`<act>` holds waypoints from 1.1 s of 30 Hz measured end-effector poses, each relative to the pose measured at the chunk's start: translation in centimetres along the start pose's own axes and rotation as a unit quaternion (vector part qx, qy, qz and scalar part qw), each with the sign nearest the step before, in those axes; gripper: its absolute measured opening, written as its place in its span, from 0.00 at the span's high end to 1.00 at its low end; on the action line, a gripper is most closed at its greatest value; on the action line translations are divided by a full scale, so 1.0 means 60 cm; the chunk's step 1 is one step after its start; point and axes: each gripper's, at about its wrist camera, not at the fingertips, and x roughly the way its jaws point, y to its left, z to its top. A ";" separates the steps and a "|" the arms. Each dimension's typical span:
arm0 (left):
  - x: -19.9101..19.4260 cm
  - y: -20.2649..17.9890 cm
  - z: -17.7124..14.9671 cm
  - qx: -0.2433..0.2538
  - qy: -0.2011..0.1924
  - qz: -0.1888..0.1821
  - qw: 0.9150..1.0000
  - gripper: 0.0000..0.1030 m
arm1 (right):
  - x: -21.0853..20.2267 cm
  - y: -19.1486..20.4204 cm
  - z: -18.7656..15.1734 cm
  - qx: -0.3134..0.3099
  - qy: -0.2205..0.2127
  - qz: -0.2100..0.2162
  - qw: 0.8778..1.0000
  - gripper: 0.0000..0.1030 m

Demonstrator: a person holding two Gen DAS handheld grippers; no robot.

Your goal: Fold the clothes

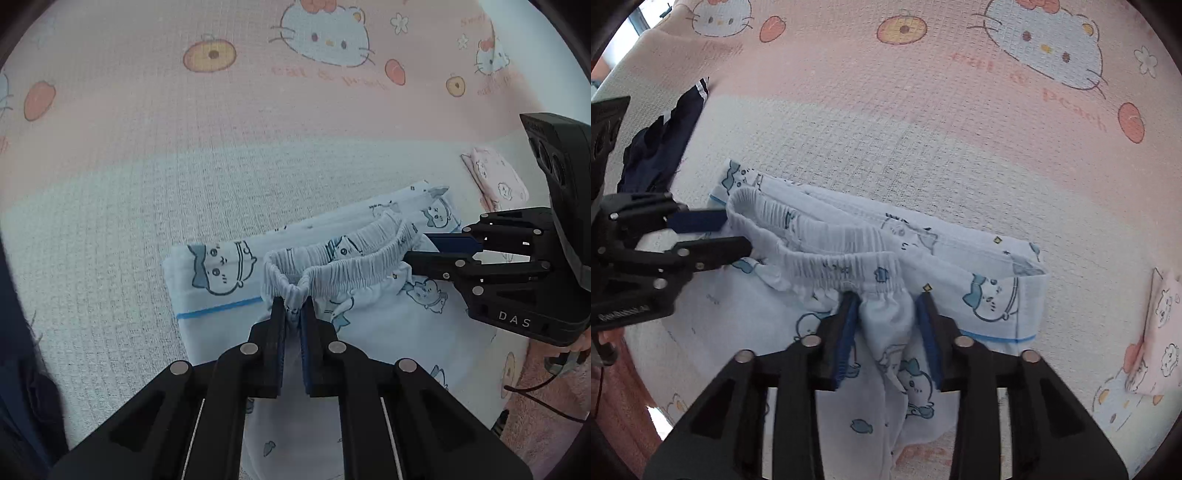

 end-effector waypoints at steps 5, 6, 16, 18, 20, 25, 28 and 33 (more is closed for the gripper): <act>-0.036 0.007 0.031 -0.001 -0.042 0.008 0.999 0.92 | -0.044 0.013 0.016 -0.005 -0.059 -0.016 0.998 0.88; -0.030 0.011 0.035 -0.005 -0.032 0.009 0.999 0.88 | -0.043 0.012 0.024 -0.002 -0.063 -0.021 0.998 0.88; -0.065 0.003 0.041 -0.016 -0.044 -0.014 0.999 0.69 | -0.092 -0.018 0.012 0.079 -0.090 -0.027 0.993 0.58; -0.037 -0.026 0.020 0.000 -0.016 -0.031 0.999 0.69 | -0.095 0.005 -0.007 0.064 -0.058 -0.006 0.996 0.58; -0.016 -0.032 -0.019 0.031 0.018 -0.003 0.999 0.69 | -0.072 0.042 -0.035 0.030 -0.016 -0.003 0.999 0.59; -0.041 0.009 -0.037 -0.035 0.036 0.065 0.997 0.66 | -0.038 0.050 -0.097 0.017 0.003 -0.059 0.998 0.58; -0.104 0.047 -0.059 -0.119 0.007 0.052 0.992 0.65 | -0.110 0.029 -0.111 0.066 -0.038 -0.078 0.994 0.56; -0.056 0.053 -0.130 -0.225 0.033 -0.048 0.973 0.64 | -0.117 0.036 -0.160 0.126 -0.019 -0.052 0.990 0.54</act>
